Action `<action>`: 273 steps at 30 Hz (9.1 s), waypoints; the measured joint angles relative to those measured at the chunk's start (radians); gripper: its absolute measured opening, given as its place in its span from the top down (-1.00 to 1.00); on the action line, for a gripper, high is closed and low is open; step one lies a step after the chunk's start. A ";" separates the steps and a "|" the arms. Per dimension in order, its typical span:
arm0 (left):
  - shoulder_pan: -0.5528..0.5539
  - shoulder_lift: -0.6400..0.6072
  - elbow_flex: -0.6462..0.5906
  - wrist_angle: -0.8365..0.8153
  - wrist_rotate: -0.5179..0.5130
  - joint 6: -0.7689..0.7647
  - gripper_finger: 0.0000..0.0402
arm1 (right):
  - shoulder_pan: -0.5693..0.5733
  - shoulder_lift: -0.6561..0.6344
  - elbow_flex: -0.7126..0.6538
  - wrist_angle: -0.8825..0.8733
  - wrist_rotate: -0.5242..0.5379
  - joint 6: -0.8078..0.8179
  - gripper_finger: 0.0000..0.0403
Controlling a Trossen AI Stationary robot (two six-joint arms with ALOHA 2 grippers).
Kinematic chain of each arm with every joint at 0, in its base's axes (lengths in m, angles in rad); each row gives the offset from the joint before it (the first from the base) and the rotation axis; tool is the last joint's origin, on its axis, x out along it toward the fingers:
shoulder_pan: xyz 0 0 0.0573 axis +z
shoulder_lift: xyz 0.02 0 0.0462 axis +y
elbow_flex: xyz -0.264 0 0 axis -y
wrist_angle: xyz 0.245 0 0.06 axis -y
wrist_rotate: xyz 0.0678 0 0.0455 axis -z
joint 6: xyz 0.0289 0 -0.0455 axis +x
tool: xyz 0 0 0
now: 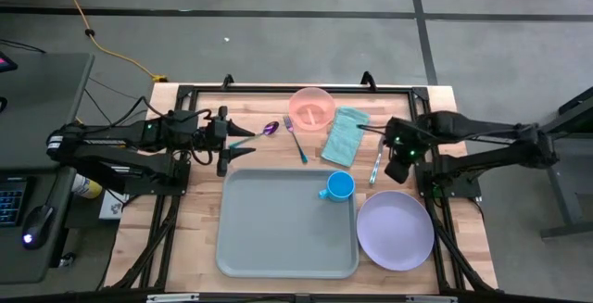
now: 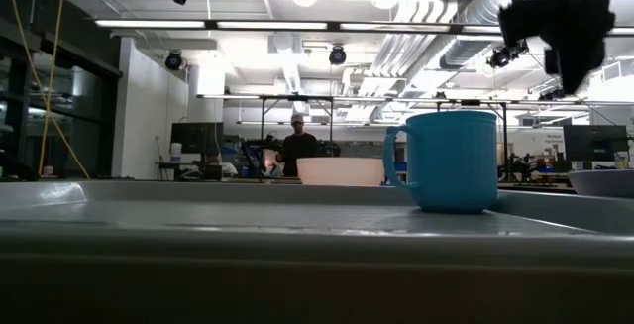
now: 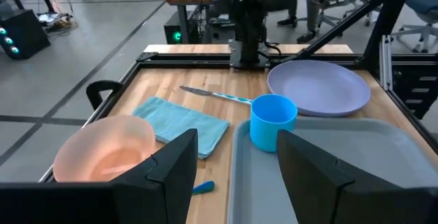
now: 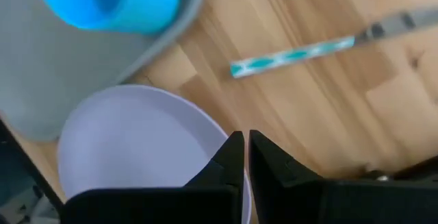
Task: Set up tray
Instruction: Put the purple plate on the serving tray to the bottom left of the blue mug, then put the light orange bowl on top of the purple plate on the serving tray
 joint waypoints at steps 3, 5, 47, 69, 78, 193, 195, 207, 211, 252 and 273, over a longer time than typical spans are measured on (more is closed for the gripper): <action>0.000 0.000 0.000 0.000 0.011 0.000 -0.13 | 0.000 0.000 -0.067 0.022 -0.007 0.071 1.00; 0.000 0.000 0.000 0.000 0.011 0.000 -0.13 | 0.000 0.000 -0.108 0.048 -0.035 0.116 1.00; 0.001 0.000 0.001 -0.060 0.020 0.015 -0.13 | 0.276 0.248 -0.199 0.317 0.003 -0.168 -0.08; 0.001 0.000 0.001 -0.079 0.020 0.022 -0.13 | 0.334 0.446 -0.197 0.457 -0.016 -0.093 -0.02; 0.001 0.000 0.001 -0.079 0.020 0.034 -0.13 | 0.336 0.454 -0.197 0.449 0.026 0.025 0.36; 0.001 -0.394 0.114 -0.296 -0.088 0.247 -0.13 | 0.196 1.339 1.225 0.391 -0.153 -0.024 1.00; 0.001 -0.394 0.114 -0.296 -0.088 0.247 -0.13 | 0.194 1.339 1.225 0.387 -0.156 -0.032 1.00; 0.001 -0.394 0.114 -0.296 -0.088 0.247 -0.13 | 0.187 1.339 1.225 0.353 -0.153 -0.060 1.00; 0.001 -0.394 0.114 -0.296 -0.086 0.247 -0.13 | 0.185 1.339 1.225 0.317 -0.154 -0.071 1.00; 0.001 -0.394 0.114 -0.311 -0.062 0.269 -0.13 | 0.047 1.330 1.371 0.203 0.012 -0.163 0.61; 0.001 -0.394 0.114 -0.311 -0.064 0.266 -0.13 | -0.254 1.330 1.298 -0.057 -0.025 -0.455 -0.04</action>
